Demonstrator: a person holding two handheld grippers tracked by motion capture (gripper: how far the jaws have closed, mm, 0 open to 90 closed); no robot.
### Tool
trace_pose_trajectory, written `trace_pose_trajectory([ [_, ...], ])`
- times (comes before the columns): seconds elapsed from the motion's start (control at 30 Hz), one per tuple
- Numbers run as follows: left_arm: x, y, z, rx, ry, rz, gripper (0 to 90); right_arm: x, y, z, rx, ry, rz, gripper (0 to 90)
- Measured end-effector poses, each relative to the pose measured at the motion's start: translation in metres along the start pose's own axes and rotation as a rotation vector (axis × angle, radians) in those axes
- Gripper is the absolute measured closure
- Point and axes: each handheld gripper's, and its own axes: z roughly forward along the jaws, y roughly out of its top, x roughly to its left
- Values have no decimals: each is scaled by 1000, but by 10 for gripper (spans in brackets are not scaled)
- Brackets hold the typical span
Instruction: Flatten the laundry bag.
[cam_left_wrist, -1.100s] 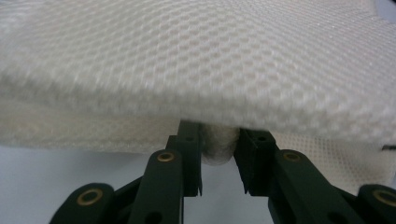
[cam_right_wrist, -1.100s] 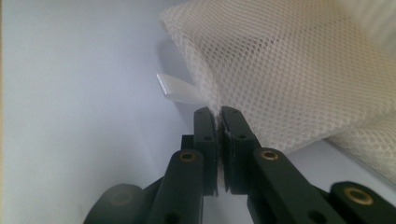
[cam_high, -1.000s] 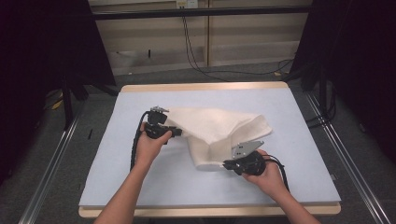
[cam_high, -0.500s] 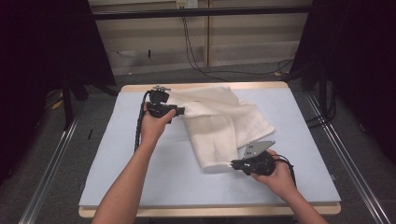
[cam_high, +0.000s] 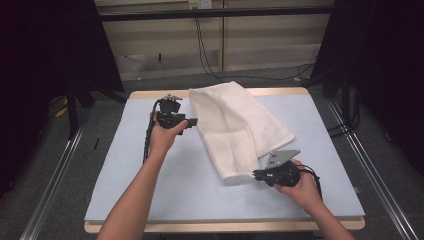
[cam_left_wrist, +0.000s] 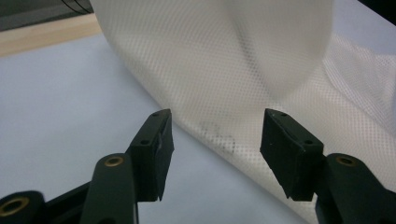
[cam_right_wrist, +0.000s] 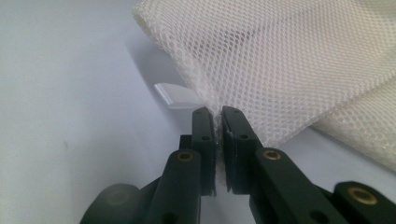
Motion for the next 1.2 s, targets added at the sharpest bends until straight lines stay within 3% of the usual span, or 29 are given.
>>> trace_pose_trajectory([
  [0.13,-2,-8,0,44,-22,13,390,-3,-3,-1,-4,-3,19,834],
  [0.2,-3,-9,-2,86,-35,76,371,-3,-4,0,-3,-5,25,830],
  [0.23,-7,-11,-1,80,-39,66,368,-2,-4,1,-1,-4,28,832],
  [0.3,-12,-13,-1,95,-52,85,360,-1,-4,3,9,-7,19,833],
  [0.43,-20,-21,0,66,-81,70,364,1,-3,4,25,-22,11,827],
  [0.5,-20,-26,2,86,-84,69,352,1,-4,2,33,-24,15,827],
  [0.53,-20,-28,2,101,-84,87,352,1,-4,2,33,-24,15,827],
  [0.57,-19,-32,3,77,-92,71,353,0,-4,2,35,-30,12,827],
  [0.63,-17,-39,3,79,-103,52,346,-1,-5,0,35,-36,18,815],
  [0.8,-17,-55,0,67,-131,46,302,-3,-6,-3,34,-65,108,607],
  [0.87,-18,-60,-2,78,-116,77,285,-5,-4,-7,32,-71,136,502],
  [0.93,-20,-66,-3,72,-119,73,275,-7,0,-12,25,-86,159,485],
  [1.03,-20,-73,-4,91,-108,98,256,-11,3,-17,-19,-70,209,481],
  [1.07,-21,-75,-4,88,-99,90,248,-13,4,-18,-21,-56,230,481],
  [1.2,-20,-84,-4,85,-116,94,216,-23,4,-22,-63,-68,293,442],
])
